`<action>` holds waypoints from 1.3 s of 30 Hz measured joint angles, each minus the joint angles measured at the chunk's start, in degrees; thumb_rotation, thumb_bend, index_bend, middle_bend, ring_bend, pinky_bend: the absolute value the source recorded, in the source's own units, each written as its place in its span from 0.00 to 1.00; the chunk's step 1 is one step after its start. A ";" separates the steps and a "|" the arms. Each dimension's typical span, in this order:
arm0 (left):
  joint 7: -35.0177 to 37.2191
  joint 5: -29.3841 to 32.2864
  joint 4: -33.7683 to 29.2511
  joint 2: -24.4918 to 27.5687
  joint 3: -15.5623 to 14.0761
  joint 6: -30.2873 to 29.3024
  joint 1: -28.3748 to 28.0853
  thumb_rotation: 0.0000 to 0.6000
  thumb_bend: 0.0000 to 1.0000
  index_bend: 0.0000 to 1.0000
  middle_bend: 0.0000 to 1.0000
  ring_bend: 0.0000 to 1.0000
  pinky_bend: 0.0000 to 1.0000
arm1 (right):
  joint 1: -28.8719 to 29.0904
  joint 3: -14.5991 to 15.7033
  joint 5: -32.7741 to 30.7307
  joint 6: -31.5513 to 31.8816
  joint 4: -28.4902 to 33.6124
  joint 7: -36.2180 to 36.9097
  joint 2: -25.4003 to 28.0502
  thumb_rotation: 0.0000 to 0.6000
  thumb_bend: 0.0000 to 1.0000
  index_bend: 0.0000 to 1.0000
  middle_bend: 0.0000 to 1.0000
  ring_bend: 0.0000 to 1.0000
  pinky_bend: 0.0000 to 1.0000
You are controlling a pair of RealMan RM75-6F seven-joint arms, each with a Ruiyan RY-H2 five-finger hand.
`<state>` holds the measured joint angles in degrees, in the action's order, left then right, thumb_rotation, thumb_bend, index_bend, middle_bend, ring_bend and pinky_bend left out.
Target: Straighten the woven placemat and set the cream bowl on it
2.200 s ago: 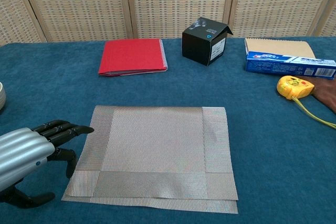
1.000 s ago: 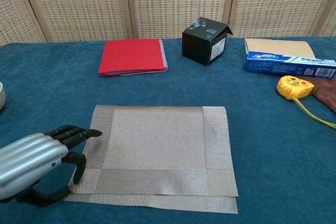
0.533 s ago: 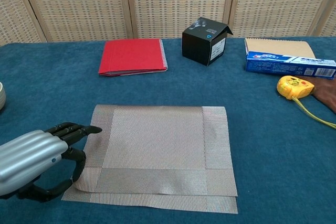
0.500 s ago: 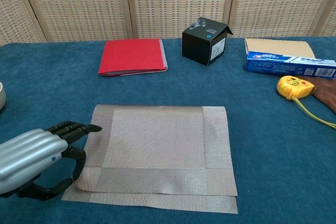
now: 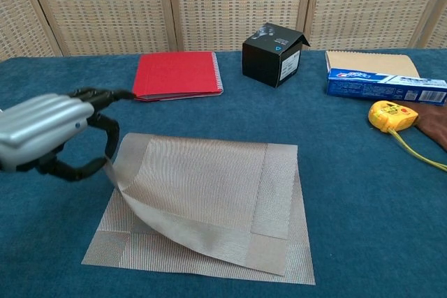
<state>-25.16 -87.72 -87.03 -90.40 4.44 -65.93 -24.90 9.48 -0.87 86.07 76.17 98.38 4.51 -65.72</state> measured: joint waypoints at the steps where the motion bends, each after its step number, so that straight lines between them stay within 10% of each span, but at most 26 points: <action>1: -1.17 1.53 -0.37 0.21 1.70 0.66 -0.91 1.00 0.56 0.59 0.00 0.00 0.00 | 0.02 -0.19 -0.27 0.01 -0.13 0.02 0.00 1.00 0.08 0.07 0.00 0.00 0.00; 20: -16.39 32.39 23.65 -13.06 25.27 12.29 -26.86 1.00 0.56 0.60 0.00 0.00 0.00 | 1.23 -3.59 -6.88 -2.65 -3.01 2.57 0.31 1.00 0.08 0.07 0.00 0.00 0.00; 28: -19.20 39.56 34.83 -17.61 27.83 13.61 -33.99 1.00 0.56 0.55 0.00 0.00 0.00 | 1.72 -3.96 -8.02 -3.75 -3.84 2.11 -0.27 1.00 0.08 0.07 0.00 0.00 0.00; 35: -18.92 41.11 37.52 -18.72 26.18 14.27 -35.38 1.00 0.20 0.09 0.00 0.00 0.00 | 1.81 -3.94 -7.88 -3.77 -3.87 1.72 -0.52 1.00 0.08 0.07 0.00 0.00 0.00; 39: -16.89 40.24 36.12 -17.71 25.13 13.32 -34.25 1.00 0.15 0.00 0.00 0.00 0.00 | 1.77 -3.83 -7.62 -3.62 -3.70 1.41 -0.61 1.00 0.08 0.07 0.00 0.00 0.00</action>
<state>-42.06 -47.48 -50.92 -108.10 29.57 -52.61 -59.15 11.25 -4.70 78.45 72.55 94.68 5.92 -66.33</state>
